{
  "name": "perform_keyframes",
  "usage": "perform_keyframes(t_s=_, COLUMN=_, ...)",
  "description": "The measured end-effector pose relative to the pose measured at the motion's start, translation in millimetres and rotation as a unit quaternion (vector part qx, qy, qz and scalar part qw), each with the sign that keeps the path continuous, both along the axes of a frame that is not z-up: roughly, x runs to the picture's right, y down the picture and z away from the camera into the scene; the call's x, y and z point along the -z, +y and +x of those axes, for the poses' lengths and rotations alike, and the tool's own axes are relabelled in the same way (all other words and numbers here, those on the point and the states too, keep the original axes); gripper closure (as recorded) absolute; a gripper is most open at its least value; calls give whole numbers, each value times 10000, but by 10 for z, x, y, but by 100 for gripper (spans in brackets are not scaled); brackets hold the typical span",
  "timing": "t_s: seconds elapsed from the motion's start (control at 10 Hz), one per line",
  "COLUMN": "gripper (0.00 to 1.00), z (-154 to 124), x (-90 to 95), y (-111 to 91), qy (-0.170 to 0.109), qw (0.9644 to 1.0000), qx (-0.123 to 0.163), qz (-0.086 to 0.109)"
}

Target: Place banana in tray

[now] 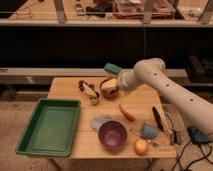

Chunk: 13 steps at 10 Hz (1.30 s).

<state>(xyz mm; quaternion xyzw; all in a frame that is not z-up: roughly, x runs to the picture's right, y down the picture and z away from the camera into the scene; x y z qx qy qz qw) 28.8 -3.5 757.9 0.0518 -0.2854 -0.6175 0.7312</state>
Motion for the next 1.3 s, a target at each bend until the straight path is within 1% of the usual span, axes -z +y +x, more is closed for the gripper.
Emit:
perform_keyframes(t_s=0.1, gripper=20, z=-205, x=-36, y=-36, qy=-41, qw=9998, qx=117, qz=148)
perform_keyframes(t_s=0.2, gripper=20, z=-465, x=-87, y=-80, qy=-87, qw=9991, qx=265, qz=334)
perform_keyframes(t_s=0.3, gripper=20, z=-704, x=-137, y=-123, qy=-117, qw=9978, qx=405, qz=507)
perform_keyframes(t_s=0.4, gripper=20, z=-995, x=-219, y=-174, qy=-132, qw=9955, qx=594, qz=720)
perform_keyframes(t_s=0.5, gripper=20, z=-1164, x=-305, y=-213, qy=-106, qw=9937, qx=705, qz=870)
perform_keyframes(t_s=0.6, gripper=20, z=-1256, x=-395, y=-263, qy=-36, qw=9919, qx=779, qz=999)
perform_keyframes(t_s=0.7, gripper=20, z=-1365, x=-491, y=-391, qy=146, qw=9906, qx=776, qz=1119)
perform_keyframes(t_s=0.8, gripper=20, z=-1410, x=-535, y=-462, qy=267, qw=9901, qx=747, qz=1160)
perform_keyframes(t_s=0.9, gripper=20, z=-1428, x=-555, y=-492, qy=321, qw=9898, qx=735, qz=1178)
perform_keyframes(t_s=1.1, gripper=20, z=-1403, x=-562, y=-495, qy=347, qw=9898, qx=725, qz=1176)
perform_keyframes(t_s=1.2, gripper=20, z=-1394, x=-555, y=-475, qy=368, qw=9895, qx=760, qz=1176)
perform_keyframes(t_s=1.3, gripper=20, z=-1347, x=-556, y=-421, qy=419, qw=9890, qx=862, qz=1126)
